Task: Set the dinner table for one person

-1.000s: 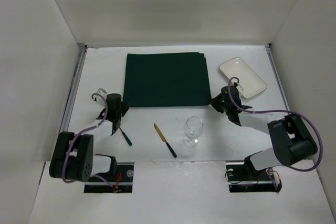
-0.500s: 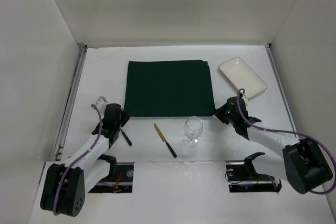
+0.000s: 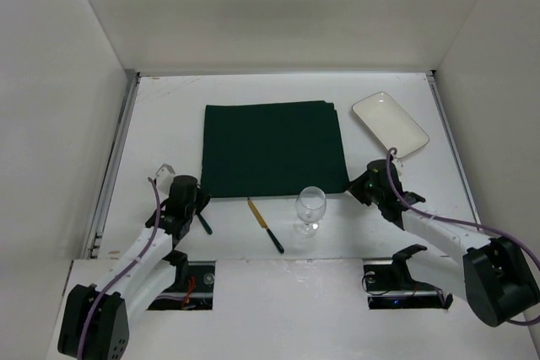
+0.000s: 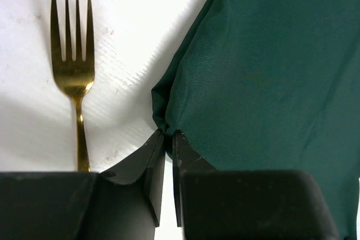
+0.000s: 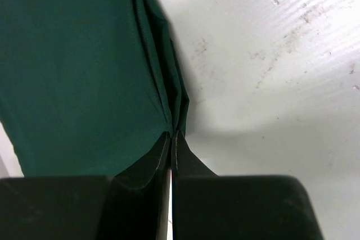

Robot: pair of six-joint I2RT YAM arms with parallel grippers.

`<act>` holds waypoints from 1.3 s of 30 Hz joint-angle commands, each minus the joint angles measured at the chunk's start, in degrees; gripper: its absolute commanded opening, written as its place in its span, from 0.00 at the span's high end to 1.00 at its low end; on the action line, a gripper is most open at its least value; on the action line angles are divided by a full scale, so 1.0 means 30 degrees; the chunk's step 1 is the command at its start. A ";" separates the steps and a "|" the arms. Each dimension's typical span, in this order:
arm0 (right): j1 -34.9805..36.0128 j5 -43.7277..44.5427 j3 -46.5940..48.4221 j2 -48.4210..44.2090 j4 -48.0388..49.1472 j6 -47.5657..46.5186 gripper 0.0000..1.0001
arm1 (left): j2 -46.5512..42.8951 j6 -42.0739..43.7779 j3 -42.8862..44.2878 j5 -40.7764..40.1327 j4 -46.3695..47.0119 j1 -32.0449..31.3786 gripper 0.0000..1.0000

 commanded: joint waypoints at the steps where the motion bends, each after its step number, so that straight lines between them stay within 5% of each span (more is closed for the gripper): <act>1: 0.0218 0.1129 -0.0200 -0.0020 -0.0315 0.0196 0.95 | -0.0560 -0.0342 -0.0236 -0.0716 -0.1478 -0.0068 0.95; 4: 0.0247 0.1159 -0.0025 -0.0138 -0.0607 -0.0038 0.90 | -0.0619 -0.0460 -0.0208 -0.0891 -0.1887 -0.0099 0.92; 10: 0.0247 0.1715 0.0268 -0.1132 -0.1222 -0.0214 0.56 | -0.1789 -0.0023 0.0902 -0.2179 -0.2884 -0.0157 0.71; 21: 0.0920 0.5695 0.2961 -0.3566 -0.3890 -0.2849 0.39 | 0.1016 0.1794 0.4068 -0.2386 0.0916 -0.1120 0.66; 25: 0.0776 0.5730 0.4134 -0.2224 -0.3045 -0.3144 0.51 | 0.3330 0.2292 0.5238 -0.2211 0.3555 -0.2235 0.65; 30: -0.0453 0.4470 0.5977 0.1379 -0.0876 -0.3728 0.97 | 0.6611 0.3319 0.6734 -0.1365 0.7419 -0.3262 0.65; 39: -0.6190 0.3037 0.5924 0.3523 0.2172 -0.3380 0.96 | 0.8816 0.2324 0.5508 0.1071 1.1234 -0.3380 0.65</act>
